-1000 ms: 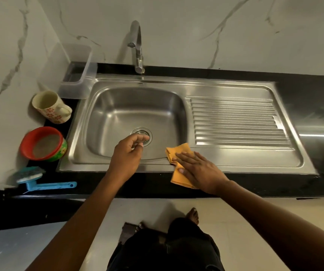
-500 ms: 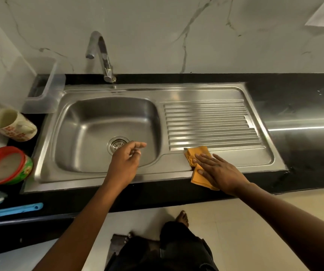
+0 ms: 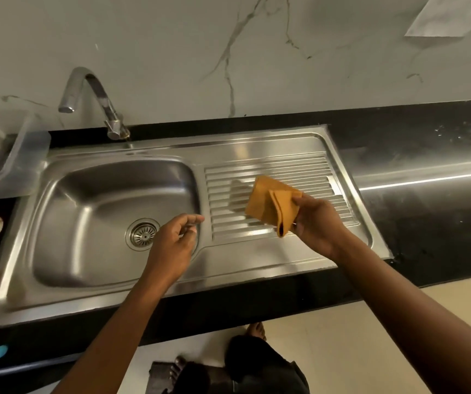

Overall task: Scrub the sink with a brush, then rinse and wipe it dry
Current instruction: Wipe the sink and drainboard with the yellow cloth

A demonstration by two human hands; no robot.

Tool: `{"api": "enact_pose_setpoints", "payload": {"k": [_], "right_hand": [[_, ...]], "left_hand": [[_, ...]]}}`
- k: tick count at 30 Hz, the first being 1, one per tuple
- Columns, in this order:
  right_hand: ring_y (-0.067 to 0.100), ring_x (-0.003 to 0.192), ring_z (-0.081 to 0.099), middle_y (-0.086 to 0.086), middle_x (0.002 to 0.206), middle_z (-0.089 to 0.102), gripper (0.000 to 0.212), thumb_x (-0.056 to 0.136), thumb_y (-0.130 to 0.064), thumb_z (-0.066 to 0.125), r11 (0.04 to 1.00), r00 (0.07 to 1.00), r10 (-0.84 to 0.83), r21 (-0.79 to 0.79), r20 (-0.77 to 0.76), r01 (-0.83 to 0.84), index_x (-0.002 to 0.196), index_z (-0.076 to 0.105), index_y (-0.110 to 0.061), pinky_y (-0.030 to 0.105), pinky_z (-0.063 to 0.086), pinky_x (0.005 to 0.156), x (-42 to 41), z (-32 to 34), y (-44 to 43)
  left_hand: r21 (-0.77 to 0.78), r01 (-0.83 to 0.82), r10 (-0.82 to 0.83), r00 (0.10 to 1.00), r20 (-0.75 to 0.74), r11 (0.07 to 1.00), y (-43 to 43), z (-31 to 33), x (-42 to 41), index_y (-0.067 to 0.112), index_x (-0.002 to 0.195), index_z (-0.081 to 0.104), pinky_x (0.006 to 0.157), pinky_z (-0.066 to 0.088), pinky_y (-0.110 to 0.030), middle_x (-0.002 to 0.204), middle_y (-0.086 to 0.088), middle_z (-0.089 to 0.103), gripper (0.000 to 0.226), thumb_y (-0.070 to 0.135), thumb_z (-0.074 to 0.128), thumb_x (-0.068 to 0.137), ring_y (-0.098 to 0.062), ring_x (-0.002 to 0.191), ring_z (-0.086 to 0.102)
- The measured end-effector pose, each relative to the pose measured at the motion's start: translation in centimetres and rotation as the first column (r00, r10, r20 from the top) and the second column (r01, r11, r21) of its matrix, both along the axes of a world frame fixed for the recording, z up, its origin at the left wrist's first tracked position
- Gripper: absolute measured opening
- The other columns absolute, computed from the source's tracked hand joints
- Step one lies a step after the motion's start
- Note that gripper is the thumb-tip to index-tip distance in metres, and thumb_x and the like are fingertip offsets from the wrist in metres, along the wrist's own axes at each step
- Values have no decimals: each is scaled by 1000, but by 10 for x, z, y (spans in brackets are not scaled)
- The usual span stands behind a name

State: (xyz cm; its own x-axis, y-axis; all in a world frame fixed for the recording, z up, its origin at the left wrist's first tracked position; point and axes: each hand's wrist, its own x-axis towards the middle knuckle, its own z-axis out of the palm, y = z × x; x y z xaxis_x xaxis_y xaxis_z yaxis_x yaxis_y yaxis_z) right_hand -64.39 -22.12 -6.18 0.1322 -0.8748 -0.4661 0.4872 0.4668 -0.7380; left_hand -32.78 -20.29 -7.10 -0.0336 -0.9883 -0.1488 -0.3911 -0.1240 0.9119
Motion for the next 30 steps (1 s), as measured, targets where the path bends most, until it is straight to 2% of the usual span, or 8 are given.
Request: {"api": "enact_pose_setpoints", "payload": {"k": [3,8,12,15,17,19,25,30], "right_hand": [[32,98,69,16,111,67,40,95,4,35,991,984,-125,62,126,118,124,61,-6,44,57,91,-13,-8,-20],[29,125,63,5,119,70,46,92,14,34,922,772,-347,-45,-533,384,111,68,-11,46,51,108,-59,-28,-38],[17,131,56,-4,137,62,40,99,0,53,957,584,-161,-271,-795,-105,131,65,-22,35,50,105,-56,-29,-51],[13,153,25,-6,169,26,55,106,-39,53,805,170,-25,-121,-985,-581,158,39,-31,28,28,118,-32,-56,-62],[18,160,-8,-5,174,-5,72,106,-62,33,707,-123,-48,53,-991,-706,167,10,-31,38,2,128,-20,-79,-70],[21,159,-19,-2,173,-17,76,105,-68,18,680,-256,-89,129,-963,-722,166,-7,-29,45,-9,128,-11,-99,-72],[29,158,-20,11,172,-15,76,107,-61,12,827,-264,-26,128,-964,-548,166,-5,-17,54,-8,127,55,-113,-65],[32,157,-22,13,172,-16,72,106,-61,9,742,-182,-29,101,-983,-663,166,-8,-25,56,-8,126,123,-110,-63]], "left_hand": [[-10,-13,13,1000,1,1000,-14,-5,-13,30,114,74,94,52,-26,111,17,74,32,7,56,102,1,106,68],[-3,-27,27,999,19,1000,-31,-11,-33,32,113,74,95,49,-22,115,19,73,32,8,56,102,4,111,66],[18,-55,55,998,18,998,-40,-14,-50,34,110,72,82,47,-7,111,18,74,30,9,56,103,4,102,68],[33,-81,81,997,13,996,-41,-14,-59,33,110,72,75,51,-6,102,20,75,30,9,55,103,6,89,68],[45,-103,103,995,2,994,-42,-15,-61,30,112,73,73,51,-6,102,18,75,29,9,55,104,7,84,67],[46,-101,100,995,20,994,-41,-15,-60,27,114,73,76,49,-3,108,18,74,28,9,55,104,11,92,67],[68,-117,113,992,64,991,-43,-19,-45,40,104,70,86,44,-3,111,24,73,38,5,55,103,10,108,64],[69,-119,110,986,122,991,-50,-16,-35,37,107,71,91,48,-13,107,35,70,38,2,55,101,8,108,65]]}}
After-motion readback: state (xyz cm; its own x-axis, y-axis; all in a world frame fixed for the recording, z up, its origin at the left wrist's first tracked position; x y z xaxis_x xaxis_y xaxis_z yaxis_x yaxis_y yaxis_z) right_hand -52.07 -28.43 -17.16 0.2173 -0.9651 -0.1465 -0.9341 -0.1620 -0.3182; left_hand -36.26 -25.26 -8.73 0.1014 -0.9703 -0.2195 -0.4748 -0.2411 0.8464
